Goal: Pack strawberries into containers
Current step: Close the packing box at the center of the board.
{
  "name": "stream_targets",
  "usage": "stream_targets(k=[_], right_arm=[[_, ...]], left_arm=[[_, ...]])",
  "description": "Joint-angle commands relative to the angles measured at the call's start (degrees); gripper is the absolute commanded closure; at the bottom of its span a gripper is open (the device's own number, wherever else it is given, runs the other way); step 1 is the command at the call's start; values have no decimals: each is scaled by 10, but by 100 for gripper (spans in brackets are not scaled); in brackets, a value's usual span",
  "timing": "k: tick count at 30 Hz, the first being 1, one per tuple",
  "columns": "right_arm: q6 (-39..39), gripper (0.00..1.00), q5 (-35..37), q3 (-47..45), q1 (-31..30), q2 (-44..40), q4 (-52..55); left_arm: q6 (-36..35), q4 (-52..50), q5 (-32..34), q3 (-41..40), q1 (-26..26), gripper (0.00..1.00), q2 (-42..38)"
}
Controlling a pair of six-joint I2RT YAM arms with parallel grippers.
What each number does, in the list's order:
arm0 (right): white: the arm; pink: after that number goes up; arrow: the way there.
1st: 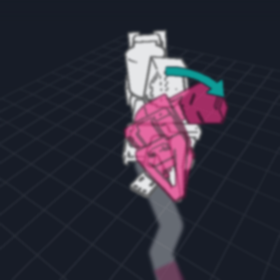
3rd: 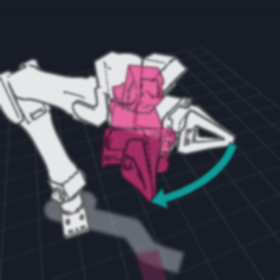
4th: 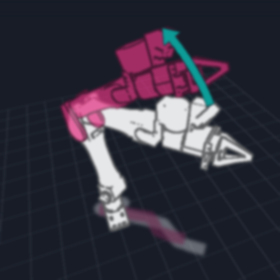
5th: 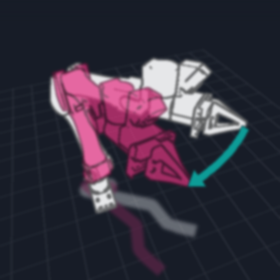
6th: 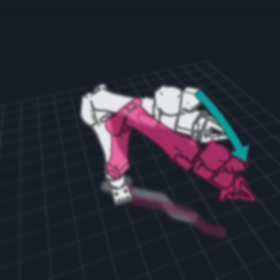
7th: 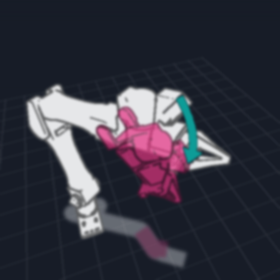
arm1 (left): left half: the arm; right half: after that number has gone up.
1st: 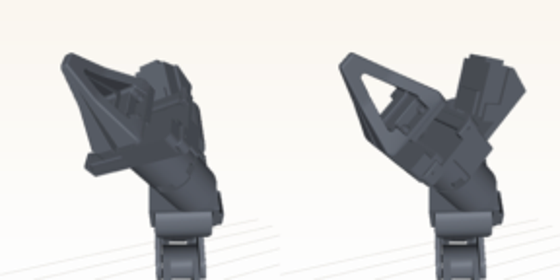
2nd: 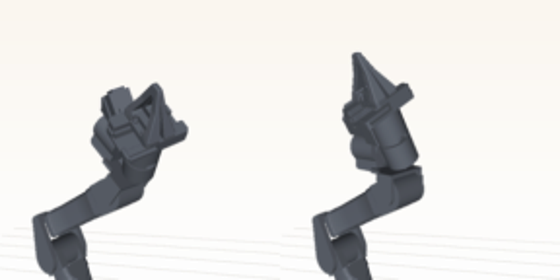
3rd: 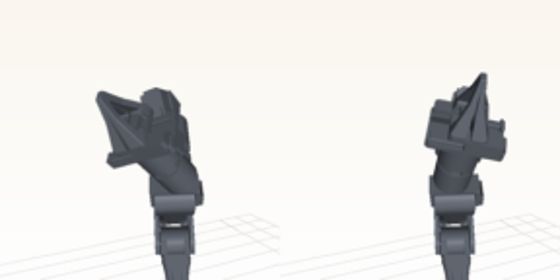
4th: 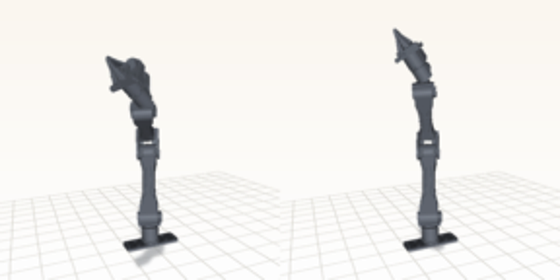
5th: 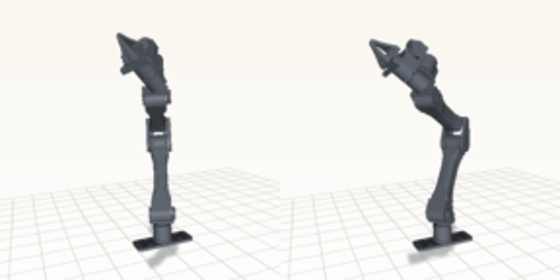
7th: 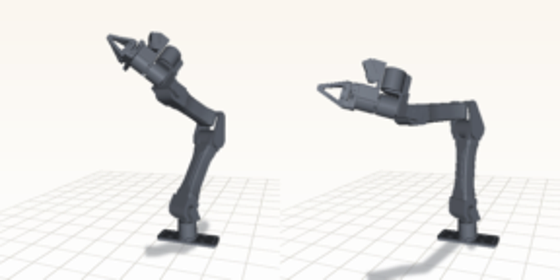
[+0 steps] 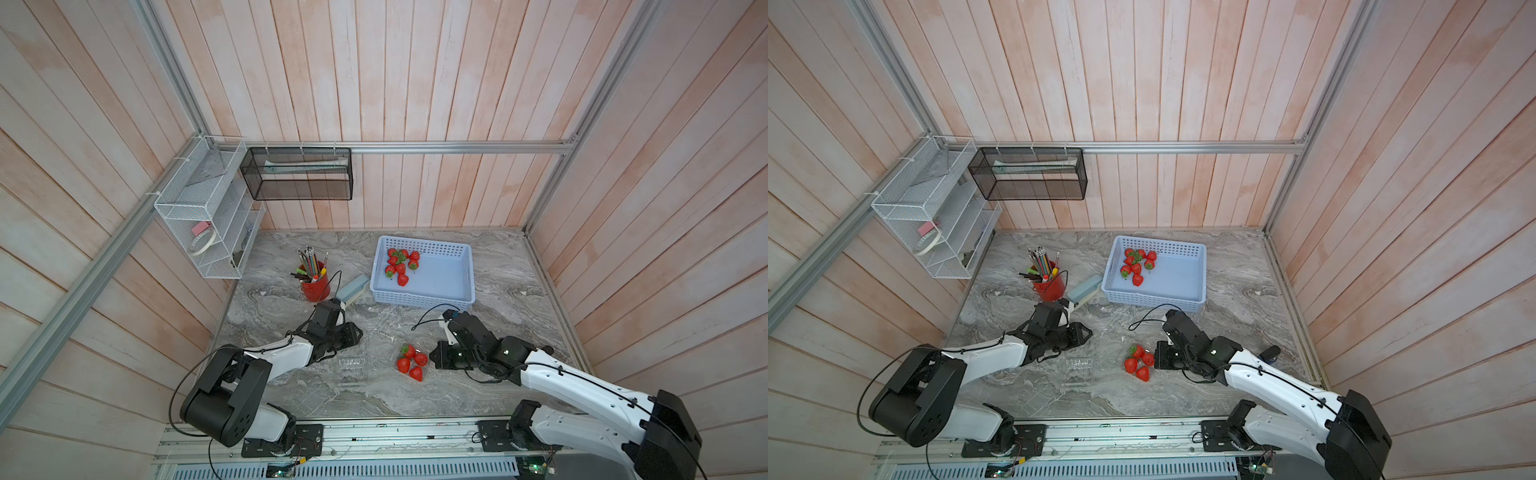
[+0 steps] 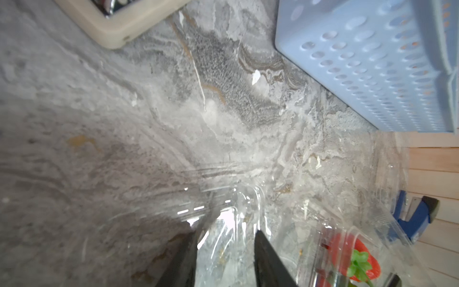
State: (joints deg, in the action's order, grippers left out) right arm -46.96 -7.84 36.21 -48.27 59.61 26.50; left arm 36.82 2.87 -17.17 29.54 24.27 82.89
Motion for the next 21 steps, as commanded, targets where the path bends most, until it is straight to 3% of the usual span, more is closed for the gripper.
stream_targets(k=[1, 7, 21], right_arm=[[2, 100, 14, -13, 2, 2, 46], [-4, 100, 26, -34, 2, 7, 35], [32, 100, 26, -54, 3, 89, -43]], left_arm=[[-8, 8, -6, 14, 5, 66, 13], [-6, 7, -7, 20, 10, 72, 22], [25, -10, -32, 30, 38, 73, 3]])
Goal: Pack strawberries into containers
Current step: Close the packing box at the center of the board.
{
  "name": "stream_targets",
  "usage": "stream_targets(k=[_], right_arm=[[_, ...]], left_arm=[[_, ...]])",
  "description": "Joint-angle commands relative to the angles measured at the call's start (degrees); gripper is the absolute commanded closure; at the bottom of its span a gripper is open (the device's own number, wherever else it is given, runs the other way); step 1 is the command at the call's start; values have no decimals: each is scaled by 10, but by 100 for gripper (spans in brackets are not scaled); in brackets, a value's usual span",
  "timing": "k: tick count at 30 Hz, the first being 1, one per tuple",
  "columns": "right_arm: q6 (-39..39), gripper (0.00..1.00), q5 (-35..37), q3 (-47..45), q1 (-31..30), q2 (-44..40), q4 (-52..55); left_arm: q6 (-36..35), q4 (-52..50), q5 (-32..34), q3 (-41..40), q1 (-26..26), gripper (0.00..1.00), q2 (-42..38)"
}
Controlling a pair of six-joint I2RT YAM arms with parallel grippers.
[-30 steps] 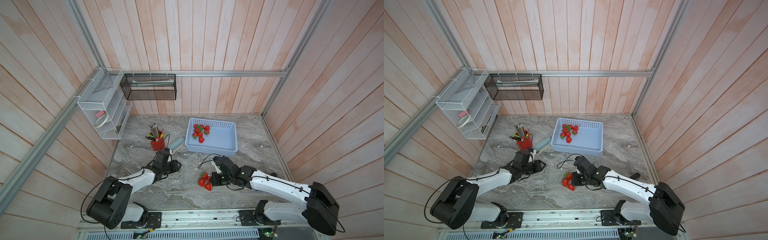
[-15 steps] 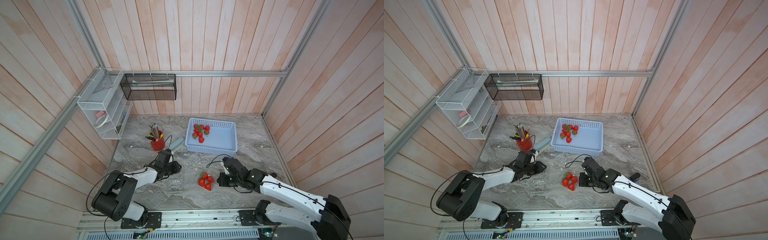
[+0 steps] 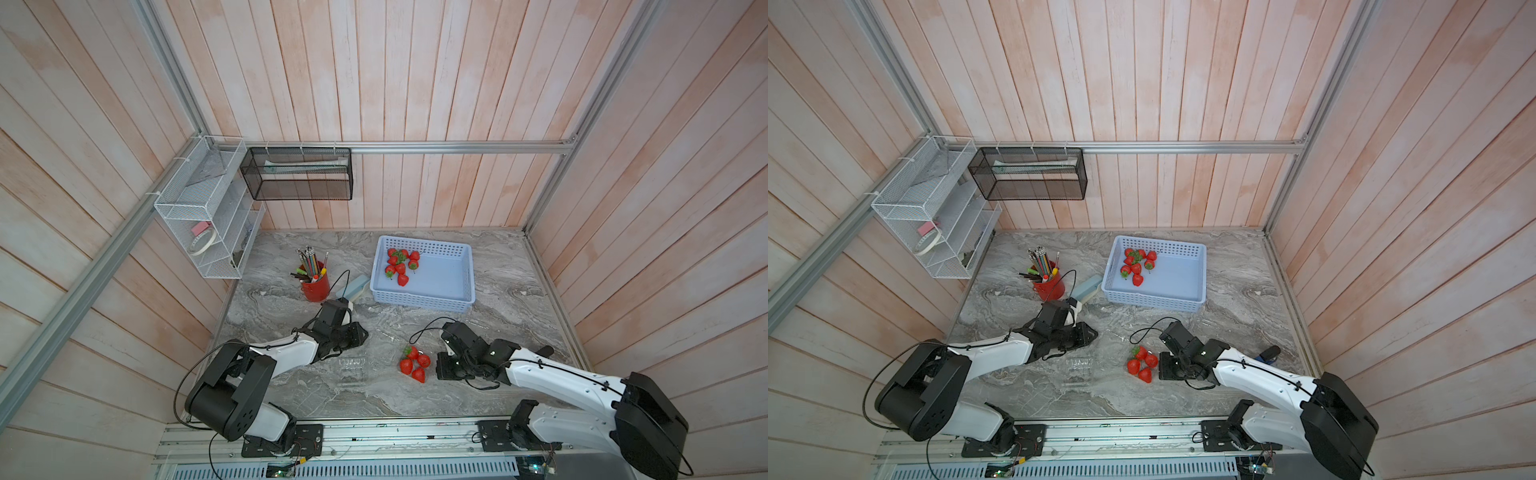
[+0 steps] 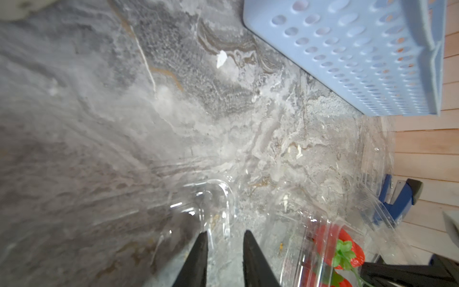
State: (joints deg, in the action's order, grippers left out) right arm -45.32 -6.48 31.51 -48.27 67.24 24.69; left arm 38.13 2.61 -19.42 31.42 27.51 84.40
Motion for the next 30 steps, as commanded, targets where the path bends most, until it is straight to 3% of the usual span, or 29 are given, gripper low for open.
stream_targets(k=[1, 14, 30], right_arm=[[18, 100, 13, -6, 3, 19, -31], [45, 100, 32, 15, 6, 48, -58], [68, 98, 13, 51, 18, 101, -129]], left_arm=[[17, -11, -9, 12, 6, 72, -16], [45, -52, -3, 14, 12, 72, -108], [100, -34, -31, 6, 49, 72, -129]])
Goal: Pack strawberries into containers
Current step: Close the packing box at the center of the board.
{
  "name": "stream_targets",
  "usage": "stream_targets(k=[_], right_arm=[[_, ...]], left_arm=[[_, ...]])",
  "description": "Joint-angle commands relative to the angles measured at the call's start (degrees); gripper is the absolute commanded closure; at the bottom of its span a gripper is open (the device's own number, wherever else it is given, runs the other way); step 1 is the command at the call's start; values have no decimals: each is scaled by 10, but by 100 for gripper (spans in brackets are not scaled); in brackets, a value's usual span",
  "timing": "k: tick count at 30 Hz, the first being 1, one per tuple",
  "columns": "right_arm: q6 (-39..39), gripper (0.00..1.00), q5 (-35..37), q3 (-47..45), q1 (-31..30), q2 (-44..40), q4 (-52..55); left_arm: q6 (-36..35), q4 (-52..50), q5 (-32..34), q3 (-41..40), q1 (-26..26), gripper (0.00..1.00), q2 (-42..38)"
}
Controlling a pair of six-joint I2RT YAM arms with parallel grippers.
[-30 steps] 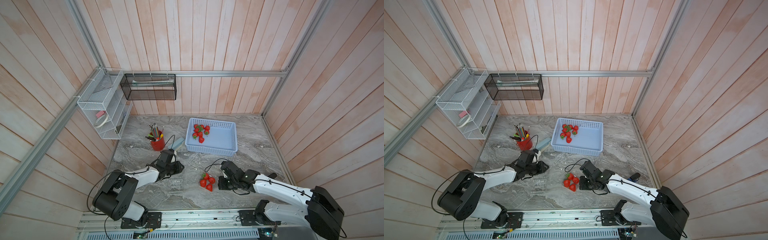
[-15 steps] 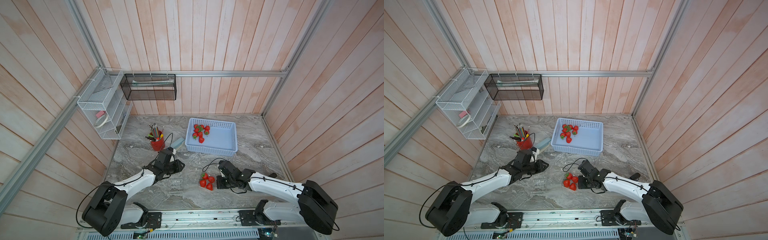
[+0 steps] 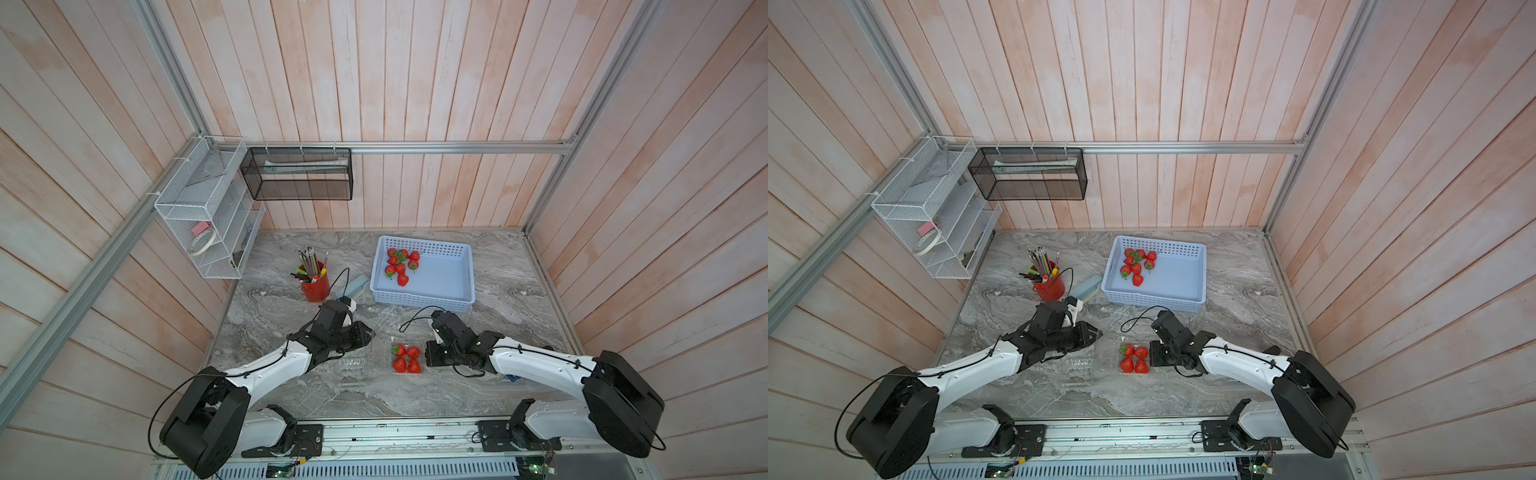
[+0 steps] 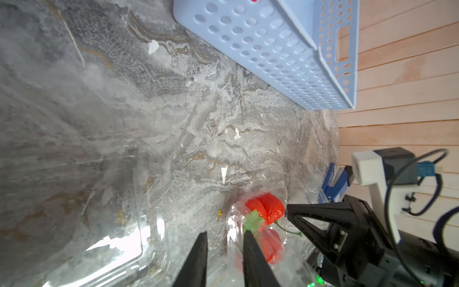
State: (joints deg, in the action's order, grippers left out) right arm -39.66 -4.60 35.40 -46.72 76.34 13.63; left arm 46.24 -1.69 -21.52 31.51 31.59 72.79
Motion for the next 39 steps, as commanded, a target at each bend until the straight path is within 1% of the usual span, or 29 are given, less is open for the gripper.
stream_targets(k=[1, 4, 9, 19, 24, 27, 30, 33, 34, 36, 39], right_arm=[[10, 98, -8, 10, 3, 12, -25], [3, 98, -12, 0, 2, 12, -35], [-5, 98, -6, -13, 2, -1, -37], [-12, 98, -9, -30, 4, -15, -41], [-13, 98, -16, -40, 14, -30, -43], [-12, 98, -26, -49, 31, -43, -42], [-8, 98, -26, -57, 54, -69, -33], [-10, 98, -30, -77, 78, -104, -51], [-6, 97, -43, -85, 85, -115, -67], [-4, 91, -70, -102, 98, -130, -100], [-3, 79, -105, -118, 104, -142, -145]], left_arm=[[27, 15, -13, 3, 12, 72, -13], [54, 31, -21, -2, 28, 73, -14], [89, 53, -10, -7, 67, 73, -9], [139, 98, -7, 5, 130, 73, 42], [143, 106, -8, 24, 143, 73, 77], [146, 118, -15, 29, 144, 73, 103], [152, 131, -19, 28, 143, 73, 119], [149, 127, -15, 32, 144, 73, 127], [147, 123, -14, 35, 144, 72, 129], [143, 114, -10, 42, 144, 72, 133], [142, 111, -8, 45, 144, 73, 138]])
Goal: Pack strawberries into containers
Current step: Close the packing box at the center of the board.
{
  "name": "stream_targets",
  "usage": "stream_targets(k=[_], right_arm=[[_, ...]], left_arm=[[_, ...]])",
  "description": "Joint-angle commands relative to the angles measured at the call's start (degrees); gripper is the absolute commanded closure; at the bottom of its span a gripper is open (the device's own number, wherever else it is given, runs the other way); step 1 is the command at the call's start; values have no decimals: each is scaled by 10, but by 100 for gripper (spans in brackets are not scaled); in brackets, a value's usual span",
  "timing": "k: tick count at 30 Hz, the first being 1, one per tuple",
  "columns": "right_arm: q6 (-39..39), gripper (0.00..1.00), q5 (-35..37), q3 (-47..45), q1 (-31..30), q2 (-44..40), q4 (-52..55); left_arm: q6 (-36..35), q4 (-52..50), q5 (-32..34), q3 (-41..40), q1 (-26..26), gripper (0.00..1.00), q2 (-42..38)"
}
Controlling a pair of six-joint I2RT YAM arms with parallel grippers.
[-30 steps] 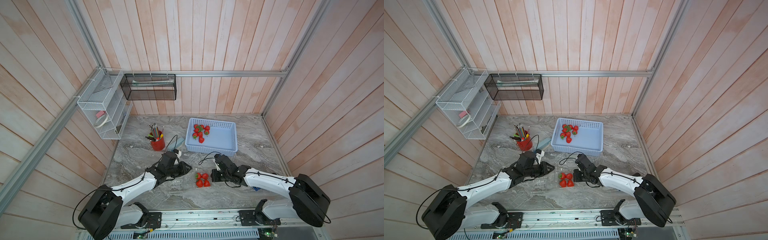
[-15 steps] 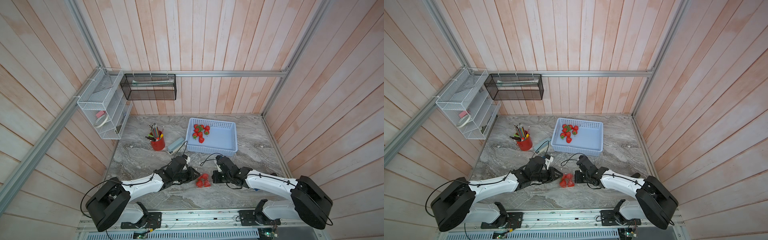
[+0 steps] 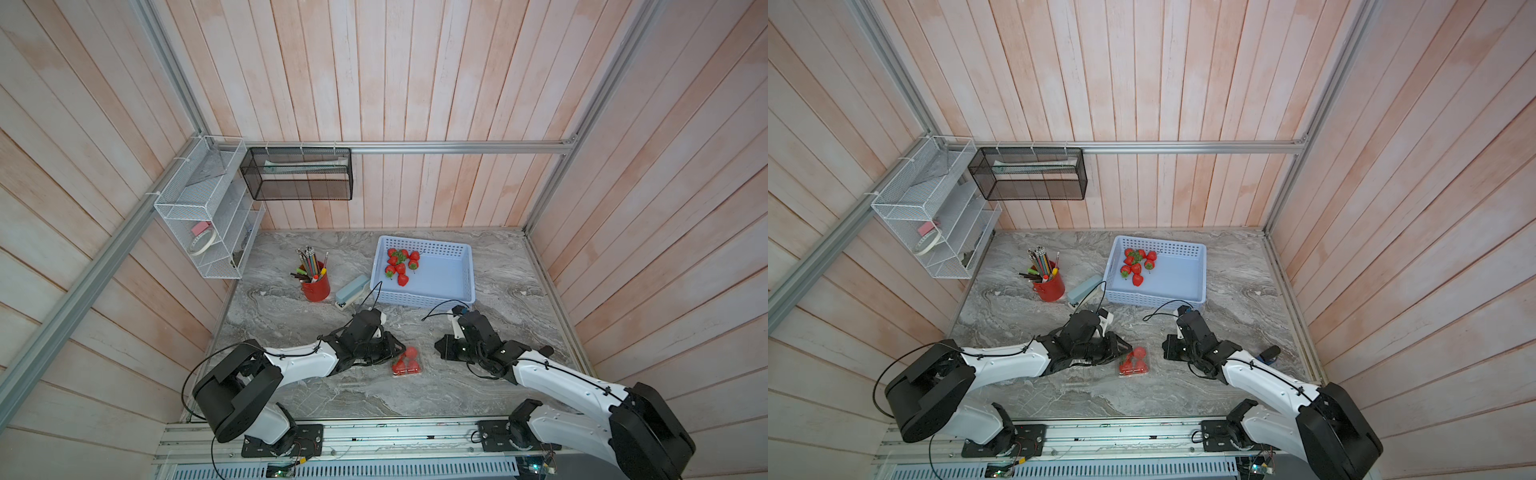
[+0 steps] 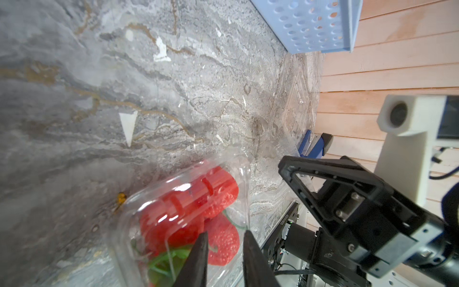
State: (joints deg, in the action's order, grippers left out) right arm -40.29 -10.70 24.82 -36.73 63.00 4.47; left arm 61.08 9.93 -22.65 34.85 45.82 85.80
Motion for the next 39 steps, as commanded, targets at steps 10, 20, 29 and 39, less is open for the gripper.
stream_targets(k=[10, 20, 29, 39], right_arm=[[28, 53, -139, -14, 4, 56, -142], [52, 46, -149, 13, 3, 120, -150], [48, 56, -147, 21, 4, 145, -170], [33, 65, -148, 20, 4, 178, -194]], left_arm=[[1, -8, 8, 9, 3, 73, 10], [1, -12, 11, 11, 7, 72, 29], [-1, -7, 11, 16, 9, 72, 41], [-2, -2, 9, 16, 12, 72, 53]])
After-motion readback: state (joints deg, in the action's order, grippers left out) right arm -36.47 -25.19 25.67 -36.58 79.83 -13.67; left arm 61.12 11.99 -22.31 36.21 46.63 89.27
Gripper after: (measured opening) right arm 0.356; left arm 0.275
